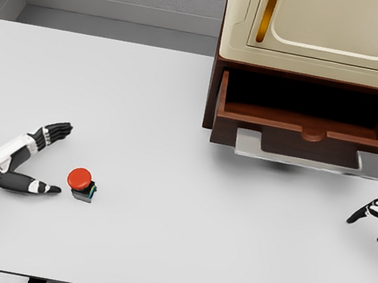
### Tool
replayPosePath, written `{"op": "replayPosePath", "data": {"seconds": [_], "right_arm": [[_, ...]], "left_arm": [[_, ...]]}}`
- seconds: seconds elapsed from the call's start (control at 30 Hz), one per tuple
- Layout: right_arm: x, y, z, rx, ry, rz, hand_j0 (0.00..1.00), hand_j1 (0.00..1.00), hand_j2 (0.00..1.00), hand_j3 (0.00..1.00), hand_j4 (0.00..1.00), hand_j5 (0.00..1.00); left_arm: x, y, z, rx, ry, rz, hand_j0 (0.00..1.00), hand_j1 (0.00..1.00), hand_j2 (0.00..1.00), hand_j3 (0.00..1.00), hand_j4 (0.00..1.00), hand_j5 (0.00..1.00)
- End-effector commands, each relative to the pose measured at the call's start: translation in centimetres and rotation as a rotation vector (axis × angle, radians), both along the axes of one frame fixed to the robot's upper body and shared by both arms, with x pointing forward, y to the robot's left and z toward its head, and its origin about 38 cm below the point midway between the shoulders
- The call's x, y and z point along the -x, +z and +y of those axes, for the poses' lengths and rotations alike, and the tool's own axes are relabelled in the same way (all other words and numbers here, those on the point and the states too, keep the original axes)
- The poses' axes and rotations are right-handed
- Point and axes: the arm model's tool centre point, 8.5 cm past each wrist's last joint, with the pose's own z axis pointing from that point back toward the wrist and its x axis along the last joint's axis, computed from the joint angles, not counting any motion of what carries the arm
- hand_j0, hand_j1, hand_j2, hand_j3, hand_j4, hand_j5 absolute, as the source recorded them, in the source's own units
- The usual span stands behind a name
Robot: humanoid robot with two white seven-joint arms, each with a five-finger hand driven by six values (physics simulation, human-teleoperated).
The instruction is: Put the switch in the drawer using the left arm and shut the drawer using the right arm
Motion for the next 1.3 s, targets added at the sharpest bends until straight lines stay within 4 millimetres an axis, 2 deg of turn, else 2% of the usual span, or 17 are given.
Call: {"op": "replayPosePath", "data": {"seconds": [0.0,0.27,0.57,0.7,1.0,1.23,1.27], "right_arm": [[-0.1,0.3,0.0,-0.019,-0.002,0.000,0.68,0.68,0.68,0.68,0.68,0.68],[-0.3,1.3,-0.1,-0.027,0.001,-0.005,0.67,0.67,0.67,0.67,0.67,0.67],[-0.7,3.2,-0.6,-0.022,-0.001,-0.035,0.66,0.66,0.66,0.66,0.66,0.66],[-0.7,3.2,-0.6,-0.019,0.000,-0.031,0.66,0.66,0.66,0.66,0.66,0.66],[-0.6,2.9,-0.7,-0.018,0.000,-0.020,0.66,0.66,0.66,0.66,0.66,0.66],[-0.6,2.9,-0.7,-0.018,0.000,-0.020,0.66,0.66,0.66,0.66,0.66,0.66],[-0.5,2.8,-0.6,-0.018,0.001,-0.019,0.66,0.66,0.66,0.66,0.66,0.66]], "left_arm": [[-0.2,1.4,-0.5,0.019,-0.020,-0.027,1.00,1.00,1.00,1.00,1.00,1.00],[1.2,1.1,-0.7,0.015,-0.041,-0.007,1.00,1.00,1.00,1.00,1.00,1.00],[2.2,1.2,-2.7,0.005,-0.097,-0.022,1.00,1.00,1.00,1.00,1.00,1.00],[2.9,0.6,-3.4,-0.021,-0.117,-0.019,1.00,1.00,1.00,1.00,1.00,1.00],[2.6,0.7,-4.0,-0.043,-0.134,-0.040,1.00,1.00,1.00,1.00,1.00,1.00],[2.0,0.8,-4.9,-0.024,-0.134,-0.061,0.79,0.79,0.79,0.79,0.79,0.79],[2.0,0.7,-5.0,-0.023,-0.133,-0.060,0.78,0.78,0.78,0.78,0.78,0.78]]}}
